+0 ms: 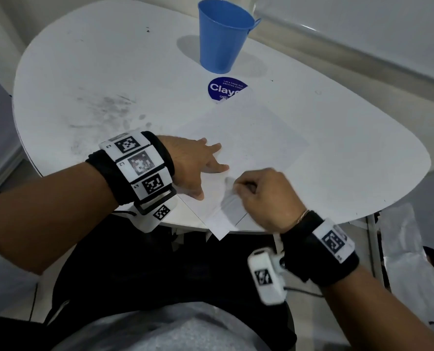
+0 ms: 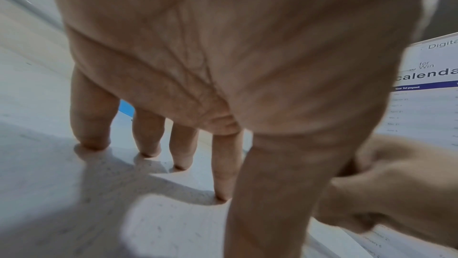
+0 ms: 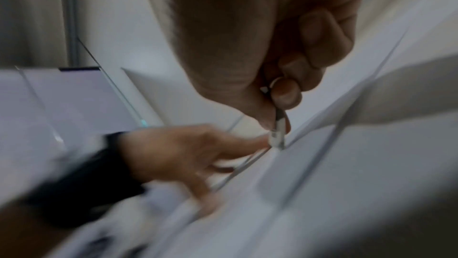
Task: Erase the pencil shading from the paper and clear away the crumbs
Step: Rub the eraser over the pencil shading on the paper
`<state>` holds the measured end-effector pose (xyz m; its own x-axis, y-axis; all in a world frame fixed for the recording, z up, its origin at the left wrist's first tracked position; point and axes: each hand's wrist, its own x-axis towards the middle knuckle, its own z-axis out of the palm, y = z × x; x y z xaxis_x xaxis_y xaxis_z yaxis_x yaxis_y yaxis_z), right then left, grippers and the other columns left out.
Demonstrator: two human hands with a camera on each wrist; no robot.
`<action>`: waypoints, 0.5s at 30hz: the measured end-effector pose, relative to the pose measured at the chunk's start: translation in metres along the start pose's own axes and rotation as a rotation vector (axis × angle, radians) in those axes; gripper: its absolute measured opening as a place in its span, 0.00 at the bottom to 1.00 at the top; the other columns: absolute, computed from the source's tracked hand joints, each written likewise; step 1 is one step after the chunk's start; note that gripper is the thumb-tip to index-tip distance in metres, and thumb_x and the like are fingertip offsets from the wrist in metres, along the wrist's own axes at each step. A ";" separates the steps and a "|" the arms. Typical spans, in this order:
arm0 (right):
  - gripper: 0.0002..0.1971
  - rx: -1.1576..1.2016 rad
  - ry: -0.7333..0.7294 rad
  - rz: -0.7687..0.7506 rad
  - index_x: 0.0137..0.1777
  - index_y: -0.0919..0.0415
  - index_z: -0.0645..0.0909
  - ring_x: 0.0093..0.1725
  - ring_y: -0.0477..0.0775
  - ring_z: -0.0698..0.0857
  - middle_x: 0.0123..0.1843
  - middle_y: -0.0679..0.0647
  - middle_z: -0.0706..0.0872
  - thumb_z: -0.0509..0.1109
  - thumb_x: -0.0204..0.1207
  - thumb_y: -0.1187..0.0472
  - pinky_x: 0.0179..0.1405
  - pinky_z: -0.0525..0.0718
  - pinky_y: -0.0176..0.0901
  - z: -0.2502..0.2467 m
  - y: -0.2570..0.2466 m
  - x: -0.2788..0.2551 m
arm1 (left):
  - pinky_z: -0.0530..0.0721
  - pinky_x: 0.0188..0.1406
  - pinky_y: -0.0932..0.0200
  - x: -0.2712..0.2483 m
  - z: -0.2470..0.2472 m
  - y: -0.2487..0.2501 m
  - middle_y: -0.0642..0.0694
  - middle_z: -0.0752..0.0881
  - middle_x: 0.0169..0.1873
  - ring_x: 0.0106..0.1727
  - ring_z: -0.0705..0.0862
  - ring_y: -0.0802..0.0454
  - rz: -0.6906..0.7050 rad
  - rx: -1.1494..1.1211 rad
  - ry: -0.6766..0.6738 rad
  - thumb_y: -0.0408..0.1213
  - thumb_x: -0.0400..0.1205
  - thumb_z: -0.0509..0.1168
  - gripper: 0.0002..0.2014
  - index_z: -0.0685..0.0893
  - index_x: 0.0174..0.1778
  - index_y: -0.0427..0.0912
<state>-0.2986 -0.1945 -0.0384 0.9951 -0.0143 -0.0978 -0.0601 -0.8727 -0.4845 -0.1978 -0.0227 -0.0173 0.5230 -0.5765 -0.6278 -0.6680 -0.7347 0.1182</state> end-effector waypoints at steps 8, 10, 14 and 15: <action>0.09 0.041 0.013 -0.062 0.41 0.57 0.89 0.32 0.52 0.82 0.29 0.45 0.84 0.70 0.80 0.57 0.37 0.81 0.45 0.012 -0.008 -0.009 | 0.57 0.85 0.47 0.002 0.002 0.001 0.60 0.33 0.87 0.88 0.35 0.57 -0.007 -0.004 0.008 0.52 0.84 0.69 0.42 0.46 0.87 0.70; 0.07 0.026 0.034 -0.027 0.43 0.55 0.90 0.35 0.51 0.85 0.34 0.45 0.88 0.70 0.79 0.58 0.38 0.81 0.42 0.007 0.001 0.001 | 0.57 0.85 0.47 0.001 0.002 0.001 0.61 0.33 0.87 0.88 0.35 0.56 -0.007 -0.009 0.015 0.52 0.84 0.68 0.42 0.47 0.87 0.70; 0.08 0.022 0.183 0.093 0.42 0.56 0.90 0.38 0.53 0.86 0.36 0.49 0.90 0.69 0.79 0.60 0.40 0.82 0.42 -0.006 0.025 0.017 | 0.55 0.85 0.45 0.000 0.001 0.001 0.60 0.33 0.87 0.88 0.35 0.56 -0.012 0.000 0.007 0.53 0.85 0.67 0.41 0.46 0.87 0.69; 0.08 0.025 0.130 0.055 0.42 0.56 0.90 0.36 0.50 0.85 0.34 0.47 0.88 0.69 0.80 0.59 0.39 0.81 0.40 -0.003 0.020 0.013 | 0.55 0.85 0.46 0.000 0.001 0.001 0.60 0.33 0.87 0.88 0.34 0.56 -0.009 -0.005 0.007 0.52 0.85 0.67 0.41 0.46 0.87 0.69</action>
<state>-0.2867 -0.2139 -0.0465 0.9919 -0.1261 -0.0124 -0.1152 -0.8567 -0.5029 -0.1986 -0.0230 -0.0180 0.5329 -0.5722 -0.6234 -0.6604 -0.7419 0.1165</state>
